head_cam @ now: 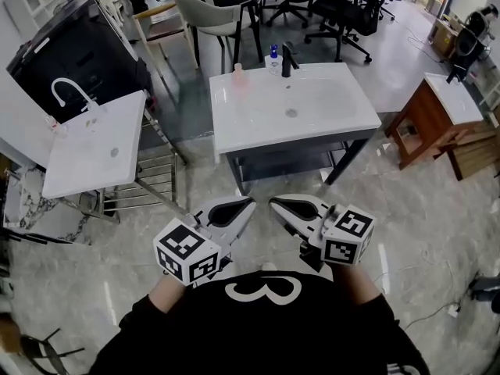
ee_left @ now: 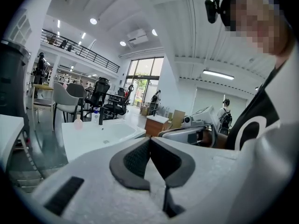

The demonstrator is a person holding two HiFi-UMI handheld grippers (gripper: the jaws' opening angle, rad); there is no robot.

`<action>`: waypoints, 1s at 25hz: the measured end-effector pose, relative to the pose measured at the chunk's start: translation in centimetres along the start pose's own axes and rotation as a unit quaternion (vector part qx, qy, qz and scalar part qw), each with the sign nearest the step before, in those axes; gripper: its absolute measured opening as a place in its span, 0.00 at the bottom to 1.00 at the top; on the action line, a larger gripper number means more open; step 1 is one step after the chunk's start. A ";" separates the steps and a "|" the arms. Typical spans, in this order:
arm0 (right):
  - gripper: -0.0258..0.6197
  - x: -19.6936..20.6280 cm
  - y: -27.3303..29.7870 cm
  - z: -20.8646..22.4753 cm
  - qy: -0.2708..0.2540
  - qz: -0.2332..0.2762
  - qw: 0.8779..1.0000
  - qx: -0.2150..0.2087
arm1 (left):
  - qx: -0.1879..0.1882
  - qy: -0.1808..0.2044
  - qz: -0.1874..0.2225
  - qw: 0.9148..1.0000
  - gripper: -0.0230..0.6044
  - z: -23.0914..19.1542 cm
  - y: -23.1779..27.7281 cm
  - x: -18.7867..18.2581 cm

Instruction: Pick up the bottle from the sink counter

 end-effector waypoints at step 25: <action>0.06 -3.4 2.8 7.6 -0.019 -0.022 0.999 0.015 | -0.010 -0.010 0.029 0.999 0.06 -7.2 5.2 -1.3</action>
Point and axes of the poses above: the fingertips, and each gripper's own axes: y forward along the fingers, z to its right, x out of its underside, the point moved 10 cm from there along -y, backward along the fingers, and after that the axes turned 7 degrees about z, right-handed, at the moved point
